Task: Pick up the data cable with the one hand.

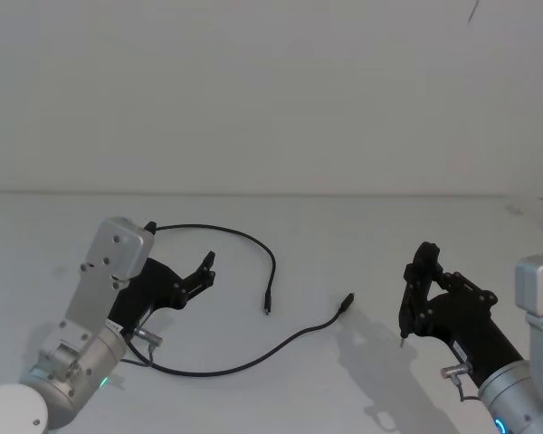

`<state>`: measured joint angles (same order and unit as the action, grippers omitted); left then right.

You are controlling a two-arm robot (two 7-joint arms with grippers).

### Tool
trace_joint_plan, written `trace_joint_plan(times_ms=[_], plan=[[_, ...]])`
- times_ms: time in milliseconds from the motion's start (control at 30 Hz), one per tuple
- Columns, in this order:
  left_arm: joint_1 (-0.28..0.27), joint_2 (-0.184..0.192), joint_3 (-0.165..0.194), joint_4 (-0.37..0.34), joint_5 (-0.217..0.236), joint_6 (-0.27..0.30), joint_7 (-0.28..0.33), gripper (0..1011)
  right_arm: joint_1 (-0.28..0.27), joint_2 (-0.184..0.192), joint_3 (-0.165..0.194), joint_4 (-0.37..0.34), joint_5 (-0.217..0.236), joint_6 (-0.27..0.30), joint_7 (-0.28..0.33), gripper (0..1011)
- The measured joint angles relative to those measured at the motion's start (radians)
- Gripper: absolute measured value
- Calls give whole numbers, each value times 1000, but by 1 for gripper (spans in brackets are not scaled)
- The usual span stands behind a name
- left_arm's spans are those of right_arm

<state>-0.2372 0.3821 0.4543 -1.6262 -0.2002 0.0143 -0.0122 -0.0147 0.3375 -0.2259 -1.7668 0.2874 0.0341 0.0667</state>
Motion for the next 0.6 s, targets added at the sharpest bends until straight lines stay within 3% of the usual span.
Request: trace_joint_plan(times_ms=[200, 600], plan=[[-6, 4, 4, 0, -1, 2, -22, 1001, 0, 0, 0, 0, 0, 0, 0, 279], [-45, 30, 28, -7, -25, 32, -142, 1001, 0, 0, 0, 0, 0, 0, 0, 279]])
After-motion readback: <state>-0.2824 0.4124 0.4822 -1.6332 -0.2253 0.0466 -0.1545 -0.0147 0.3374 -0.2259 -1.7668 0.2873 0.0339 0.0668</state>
